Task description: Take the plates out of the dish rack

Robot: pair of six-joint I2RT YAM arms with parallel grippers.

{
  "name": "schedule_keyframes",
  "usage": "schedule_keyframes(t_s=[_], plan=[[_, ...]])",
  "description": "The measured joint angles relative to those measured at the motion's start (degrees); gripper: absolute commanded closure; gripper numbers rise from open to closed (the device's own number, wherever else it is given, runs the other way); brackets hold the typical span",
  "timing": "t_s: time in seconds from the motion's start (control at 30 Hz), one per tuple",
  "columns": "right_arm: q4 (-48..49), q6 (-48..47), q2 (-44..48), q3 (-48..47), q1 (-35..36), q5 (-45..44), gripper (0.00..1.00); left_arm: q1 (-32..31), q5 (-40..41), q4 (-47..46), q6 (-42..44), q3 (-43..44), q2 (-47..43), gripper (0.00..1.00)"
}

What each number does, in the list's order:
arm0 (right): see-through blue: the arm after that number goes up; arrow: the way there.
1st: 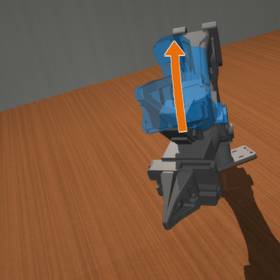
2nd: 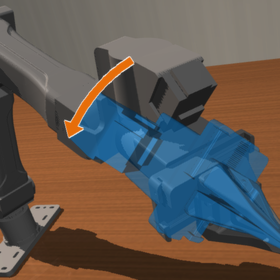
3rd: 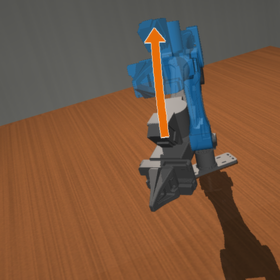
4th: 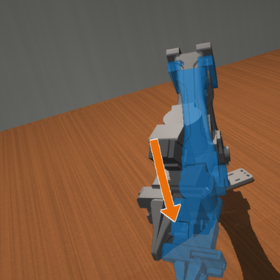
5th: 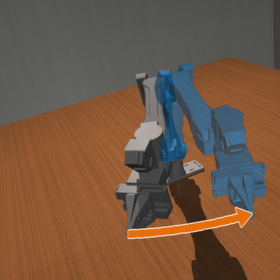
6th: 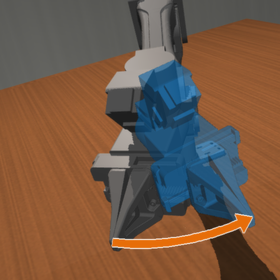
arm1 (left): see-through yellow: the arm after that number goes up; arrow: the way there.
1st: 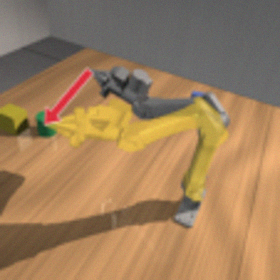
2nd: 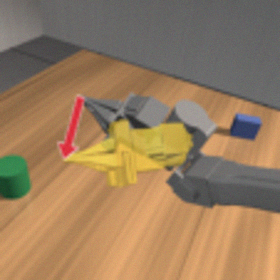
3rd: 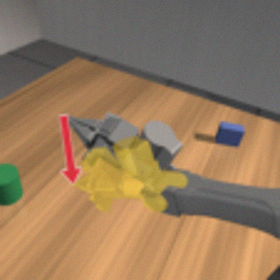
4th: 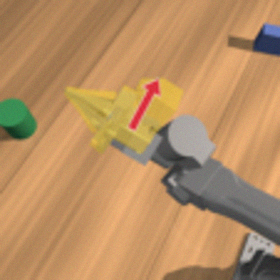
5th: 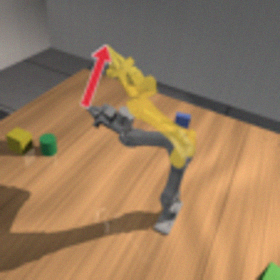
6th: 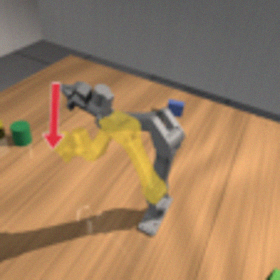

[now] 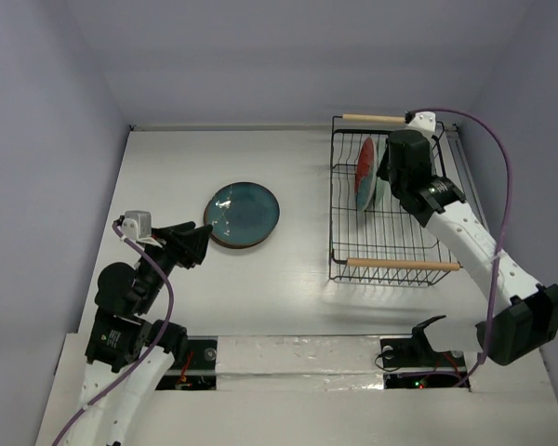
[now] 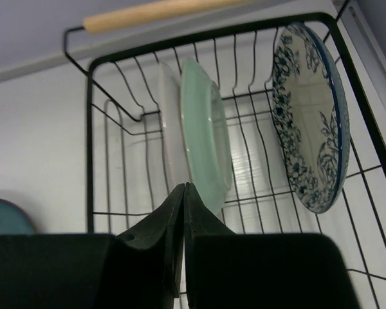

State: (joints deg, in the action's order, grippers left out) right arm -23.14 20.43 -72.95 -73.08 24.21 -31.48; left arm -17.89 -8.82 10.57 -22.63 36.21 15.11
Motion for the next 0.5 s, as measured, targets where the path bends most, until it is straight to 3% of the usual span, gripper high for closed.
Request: schedule_keyframes(t_s=[0.03, 0.13, 0.5], plan=[[-0.61, -0.31, -1.03, -0.28, -0.63, -0.04, 0.80, 0.00, 0.02, 0.00, 0.00, 0.00, 0.00, 0.53], [-1.97, -1.18, -3.08, 0.02, -1.51, -0.31, 0.68, 0.00, 0.02, 0.02, 0.00, 0.00, 0.00, 0.53], [-1.03, -2.47, -3.58, 9.81, -4.13, 5.09, 0.49, 0.00, -0.02, 0.02, 0.00, 0.00, 0.00, 0.53]])
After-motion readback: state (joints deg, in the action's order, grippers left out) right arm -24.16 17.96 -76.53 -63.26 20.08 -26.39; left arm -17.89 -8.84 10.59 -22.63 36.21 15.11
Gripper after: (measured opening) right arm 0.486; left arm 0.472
